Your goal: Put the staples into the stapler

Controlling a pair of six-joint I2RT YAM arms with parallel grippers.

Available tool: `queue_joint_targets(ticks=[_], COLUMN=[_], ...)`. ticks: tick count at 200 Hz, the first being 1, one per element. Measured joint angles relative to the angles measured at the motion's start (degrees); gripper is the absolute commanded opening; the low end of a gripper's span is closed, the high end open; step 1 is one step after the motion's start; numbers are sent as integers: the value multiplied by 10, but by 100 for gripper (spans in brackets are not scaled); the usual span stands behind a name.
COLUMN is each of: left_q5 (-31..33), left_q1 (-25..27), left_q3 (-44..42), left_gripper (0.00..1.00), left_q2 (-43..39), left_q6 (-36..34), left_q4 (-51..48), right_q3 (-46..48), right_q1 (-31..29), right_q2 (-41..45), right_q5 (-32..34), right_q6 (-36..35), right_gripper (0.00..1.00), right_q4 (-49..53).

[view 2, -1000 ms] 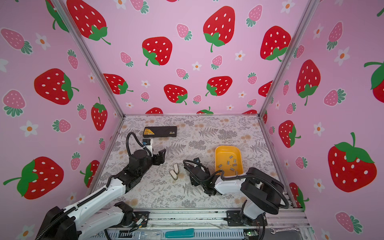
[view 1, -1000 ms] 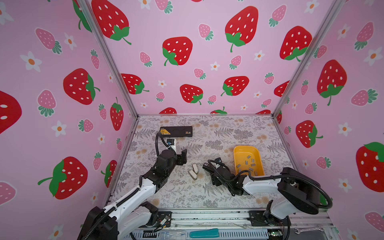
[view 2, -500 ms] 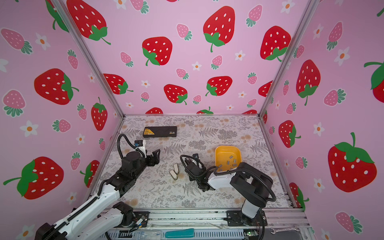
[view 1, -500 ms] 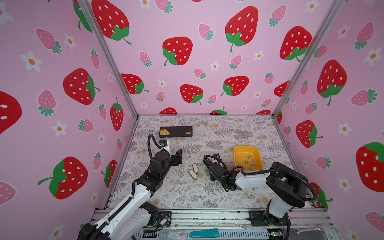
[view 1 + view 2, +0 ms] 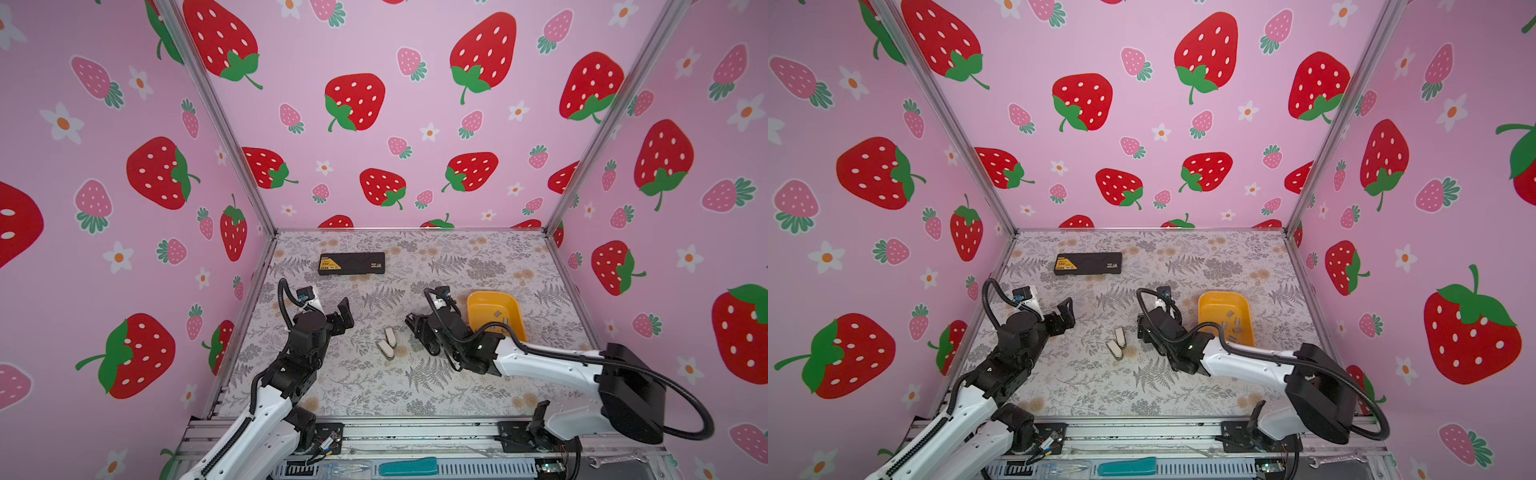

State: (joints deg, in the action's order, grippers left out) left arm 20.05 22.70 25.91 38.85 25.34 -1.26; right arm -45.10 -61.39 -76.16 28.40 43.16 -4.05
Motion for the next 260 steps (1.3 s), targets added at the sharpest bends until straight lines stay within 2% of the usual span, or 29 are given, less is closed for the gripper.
queue_joint_targets(ticks=[9,30,51,76,97,130,146,170,188,214,235,260], left_q5=[1,10,36,85,135,205,211,215,205,189,165,121], left_q1=[0,0,0,-1,-5,-33,-53,-81,-85,-86,-100,-129], left_q3=[0,0,0,0,0,-1,-22,-66,-64,-57,-58,-58], left_gripper=[99,100,98,98,99,97,96,95,93,94,94,95], left_q2=[-6,-11,-1,29,63,152,203,324,394,428,461,469], left_q6=[1,-1,-11,-26,-55,-122,-149,-178,-198,-231,-247,-249], left_q4=[1,10,31,38,61,135,208,313,346,405,491,499], right_q3=[-4,-5,29,141,217,307,313,333,351,349,350,350], right_q1=[19,79,143,209,275,336,374,415,432,444,449,454], right_q2=[36,125,224,328,339,293,254,188,124,27,-5,-27], right_q5=[10,65,148,255,274,273,251,200,164,121,90,72], right_q6=[-5,-13,-51,-169,-222,-272,-279,-294,-309,-331,-356,-384], right_gripper=[82,100,99,99,99,99,99,99,99,99,99,99], right_q4=[16,53,45,-46,-97,-175,-212,-310,-380,-459,-536,-605])
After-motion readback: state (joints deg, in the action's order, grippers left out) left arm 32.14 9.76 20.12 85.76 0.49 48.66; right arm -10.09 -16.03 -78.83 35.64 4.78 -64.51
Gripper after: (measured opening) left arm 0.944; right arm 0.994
